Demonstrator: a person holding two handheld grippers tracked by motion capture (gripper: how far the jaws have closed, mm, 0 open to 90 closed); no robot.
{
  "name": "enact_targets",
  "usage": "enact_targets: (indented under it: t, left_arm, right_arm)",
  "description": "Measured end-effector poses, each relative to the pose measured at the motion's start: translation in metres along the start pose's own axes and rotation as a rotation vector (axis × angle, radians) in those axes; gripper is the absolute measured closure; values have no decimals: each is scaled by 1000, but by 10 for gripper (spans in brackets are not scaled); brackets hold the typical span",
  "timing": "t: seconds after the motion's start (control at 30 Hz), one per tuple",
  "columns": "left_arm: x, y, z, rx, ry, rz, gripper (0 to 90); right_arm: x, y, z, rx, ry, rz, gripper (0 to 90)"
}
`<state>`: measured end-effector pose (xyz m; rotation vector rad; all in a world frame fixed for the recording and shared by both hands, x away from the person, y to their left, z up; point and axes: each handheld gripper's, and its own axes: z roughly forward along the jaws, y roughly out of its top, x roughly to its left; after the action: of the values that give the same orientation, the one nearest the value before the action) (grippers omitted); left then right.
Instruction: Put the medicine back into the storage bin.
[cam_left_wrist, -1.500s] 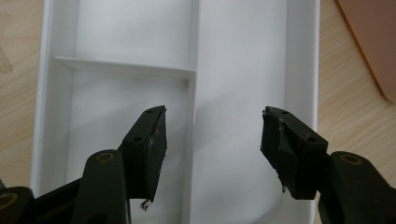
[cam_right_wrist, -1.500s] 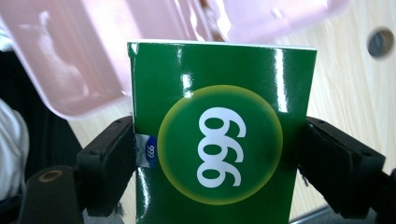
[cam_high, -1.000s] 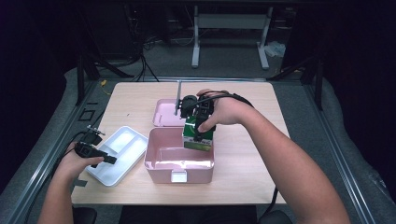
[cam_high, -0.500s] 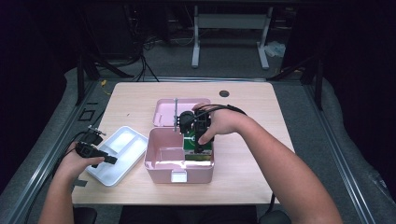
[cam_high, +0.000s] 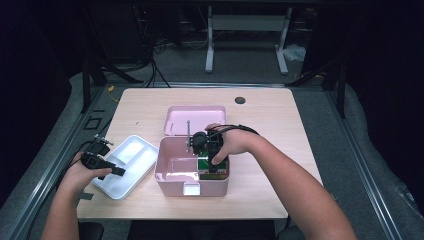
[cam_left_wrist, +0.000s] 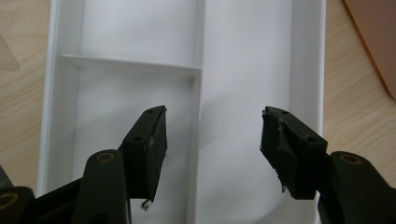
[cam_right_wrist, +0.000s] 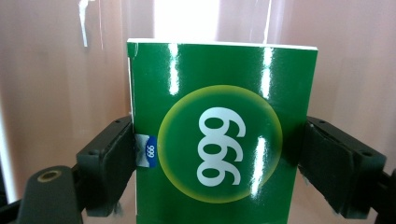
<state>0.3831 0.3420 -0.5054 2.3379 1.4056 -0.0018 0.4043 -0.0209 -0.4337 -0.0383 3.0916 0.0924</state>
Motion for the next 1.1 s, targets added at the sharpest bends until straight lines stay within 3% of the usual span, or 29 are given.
enact_targets:
  t: [0.27, 0.53, 0.63, 0.93, 1.07, 1.1]
  left_arm:
    - [0, 0, 1, 4, 0, 2, 407]
    - [-2, 1, 3, 10, 0, 6, 407]
    - [-2, 1, 3, 12, -1, 13, 407]
    - [-2, 0, 2, 6, 0, 7, 407]
    - [-2, 0, 2, 7, -2, 8, 407]
    - [-1, 0, 2, 9, -1, 7, 407]
  right_arm:
    - [-1, 2, 10, -9, 7, 6, 157]
    - [-3, 4, 20, 22, 8, 34, 155]
    - [-4, 2, 12, -17, 13, 65, 147]
    - [-1, -3, -9, -63, -13, 79, 172]
    - [0, -17, -24, -82, -29, 99, 180]
    - [-1, -29, -31, -99, -47, 133, 189]
